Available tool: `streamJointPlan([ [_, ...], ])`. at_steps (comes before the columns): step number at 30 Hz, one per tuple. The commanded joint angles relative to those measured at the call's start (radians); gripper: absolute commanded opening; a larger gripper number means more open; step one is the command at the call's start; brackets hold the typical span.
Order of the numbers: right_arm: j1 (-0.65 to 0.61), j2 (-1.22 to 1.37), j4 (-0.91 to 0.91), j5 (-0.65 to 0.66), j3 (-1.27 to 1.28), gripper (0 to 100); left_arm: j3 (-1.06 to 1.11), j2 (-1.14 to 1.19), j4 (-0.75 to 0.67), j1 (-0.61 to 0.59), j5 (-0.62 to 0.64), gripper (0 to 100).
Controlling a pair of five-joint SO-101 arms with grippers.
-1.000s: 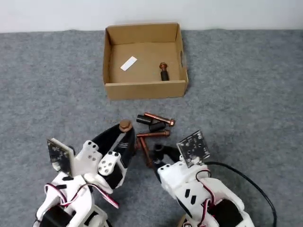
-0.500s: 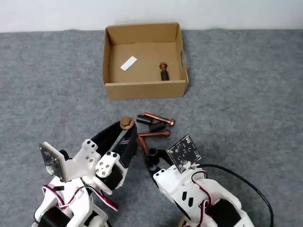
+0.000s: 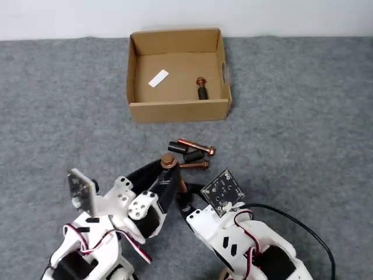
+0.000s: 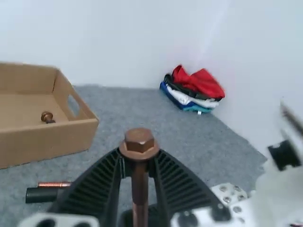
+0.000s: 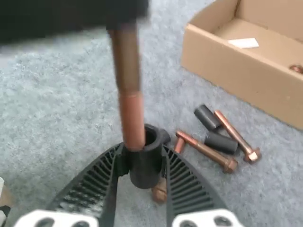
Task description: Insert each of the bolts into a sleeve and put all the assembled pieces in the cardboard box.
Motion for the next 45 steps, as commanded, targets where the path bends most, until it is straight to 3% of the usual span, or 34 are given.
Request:
streamJointPlan([
  [1, -0.015, -0.002, -0.048, 0.012, -0.029, 0.8, 0.001, -0.009, -0.012, 0.000, 0.006, 0],
  [8, -0.015, -0.002, -0.042, 0.012, -0.044, 0.8, 0.033, -0.009, -0.028, -0.003, -0.049, 0],
  [26, -0.013, -0.002, -0.041, 0.012, -0.054, 0.8, 0.108, -0.009, -0.117, -0.071, -0.049, 0],
  [32, -0.012, -0.002, -0.044, 0.032, -0.054, 0.8, 0.076, -0.009, 0.038, 0.077, -0.054, 0],
  [45, -0.008, -0.002, -0.047, 0.054, -0.049, 0.8, 0.122, -0.009, 0.172, 0.081, -0.245, 4],
])
